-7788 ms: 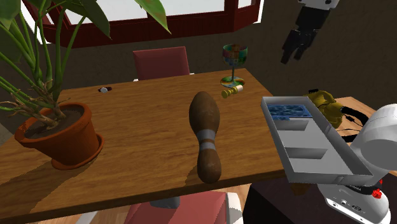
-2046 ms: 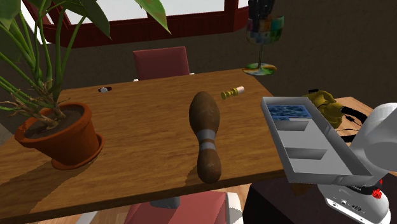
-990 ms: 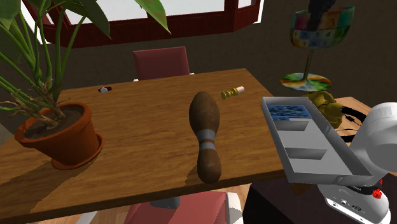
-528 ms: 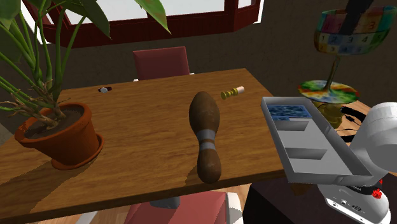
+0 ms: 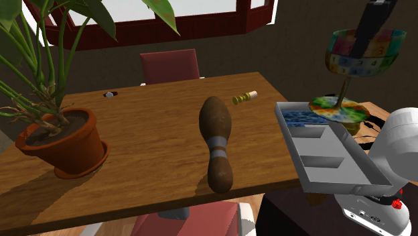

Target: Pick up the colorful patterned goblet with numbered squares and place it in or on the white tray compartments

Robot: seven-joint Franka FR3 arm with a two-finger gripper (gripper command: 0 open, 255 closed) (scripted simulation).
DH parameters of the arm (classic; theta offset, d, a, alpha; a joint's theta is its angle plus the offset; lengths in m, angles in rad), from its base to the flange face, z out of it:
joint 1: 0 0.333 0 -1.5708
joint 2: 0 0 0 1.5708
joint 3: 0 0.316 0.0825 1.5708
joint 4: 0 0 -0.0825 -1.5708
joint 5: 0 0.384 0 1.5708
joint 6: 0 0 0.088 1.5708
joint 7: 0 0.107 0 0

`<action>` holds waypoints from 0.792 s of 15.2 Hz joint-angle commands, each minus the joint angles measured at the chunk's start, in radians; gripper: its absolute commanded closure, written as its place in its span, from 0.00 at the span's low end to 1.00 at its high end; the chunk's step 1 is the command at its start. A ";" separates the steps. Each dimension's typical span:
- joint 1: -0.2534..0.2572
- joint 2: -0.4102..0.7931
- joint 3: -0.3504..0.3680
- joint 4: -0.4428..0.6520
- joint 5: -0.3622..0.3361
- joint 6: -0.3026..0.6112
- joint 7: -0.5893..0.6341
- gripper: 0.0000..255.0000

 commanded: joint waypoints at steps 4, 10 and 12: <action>0.006 -0.048 0.002 -0.101 0.006 0.055 -0.004 1.00; 0.013 -0.101 0.008 -0.217 0.016 0.118 -0.007 1.00; 0.016 -0.117 0.011 -0.255 0.019 0.139 -0.008 1.00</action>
